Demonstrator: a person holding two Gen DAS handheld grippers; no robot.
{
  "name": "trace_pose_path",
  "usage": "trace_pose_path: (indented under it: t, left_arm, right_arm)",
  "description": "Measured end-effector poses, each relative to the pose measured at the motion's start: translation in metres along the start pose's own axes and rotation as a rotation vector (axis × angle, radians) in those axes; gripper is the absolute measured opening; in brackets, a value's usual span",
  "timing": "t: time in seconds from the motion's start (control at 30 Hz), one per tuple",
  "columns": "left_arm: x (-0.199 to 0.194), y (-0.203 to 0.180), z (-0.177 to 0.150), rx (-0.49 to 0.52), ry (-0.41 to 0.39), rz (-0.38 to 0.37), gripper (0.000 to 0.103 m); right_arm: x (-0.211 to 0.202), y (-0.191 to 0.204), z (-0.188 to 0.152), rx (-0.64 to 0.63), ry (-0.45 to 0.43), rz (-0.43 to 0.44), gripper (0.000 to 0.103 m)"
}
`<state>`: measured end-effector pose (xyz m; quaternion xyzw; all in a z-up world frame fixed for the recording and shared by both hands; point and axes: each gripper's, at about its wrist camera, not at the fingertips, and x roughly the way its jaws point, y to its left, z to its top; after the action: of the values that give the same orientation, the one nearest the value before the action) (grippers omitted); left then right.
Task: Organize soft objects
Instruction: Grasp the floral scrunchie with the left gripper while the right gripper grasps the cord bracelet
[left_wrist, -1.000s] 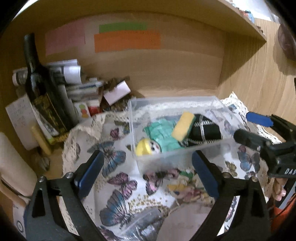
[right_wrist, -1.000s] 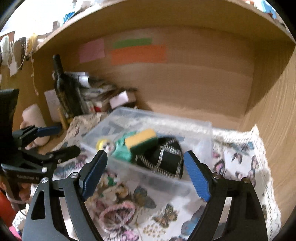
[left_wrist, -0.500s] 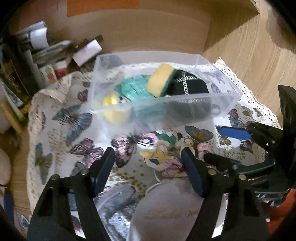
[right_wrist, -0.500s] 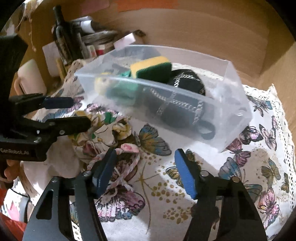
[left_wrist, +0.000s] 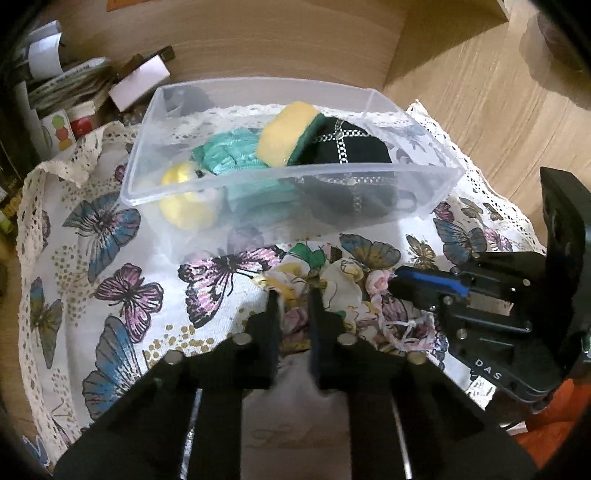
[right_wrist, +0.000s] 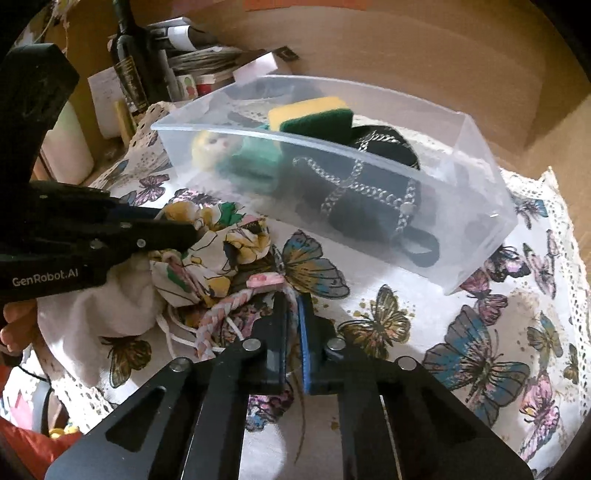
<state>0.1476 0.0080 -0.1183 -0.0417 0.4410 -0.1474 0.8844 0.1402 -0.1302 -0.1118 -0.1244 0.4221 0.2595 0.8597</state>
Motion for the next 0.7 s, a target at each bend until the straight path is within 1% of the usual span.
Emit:
trace_pose_path:
  t: [0.13, 0.47, 0.53, 0.63, 0.7]
  left_arm:
    - [-0.013, -0.002, 0.001, 0.004, -0.052, 0.029, 0.006]
    - [-0.064, 0.003, 0.008, -0.009, -0.202, 0.07, 0.006]
    - [-0.072, 0.002, 0.01, -0.007, -0.231, 0.085, 0.006]
    - [-0.08, 0.002, 0.012, -0.01, -0.26, 0.09, 0.006]
    - [-0.085, 0.002, 0.012, -0.01, -0.278, 0.091, 0.006]
  right_arm:
    - [-0.012, -0.002, 0.001, 0.0, -0.036, -0.02, 0.004]
    - [-0.061, -0.018, 0.01, 0.011, -0.16, -0.051, 0.004]
    - [-0.064, -0.019, 0.009, 0.007, -0.156, -0.043, 0.004]
    - [-0.057, -0.021, 0.008, 0.04, -0.111, 0.009, 0.005]
    - [-0.048, -0.016, 0.005, 0.033, -0.078, -0.007, 0.008]
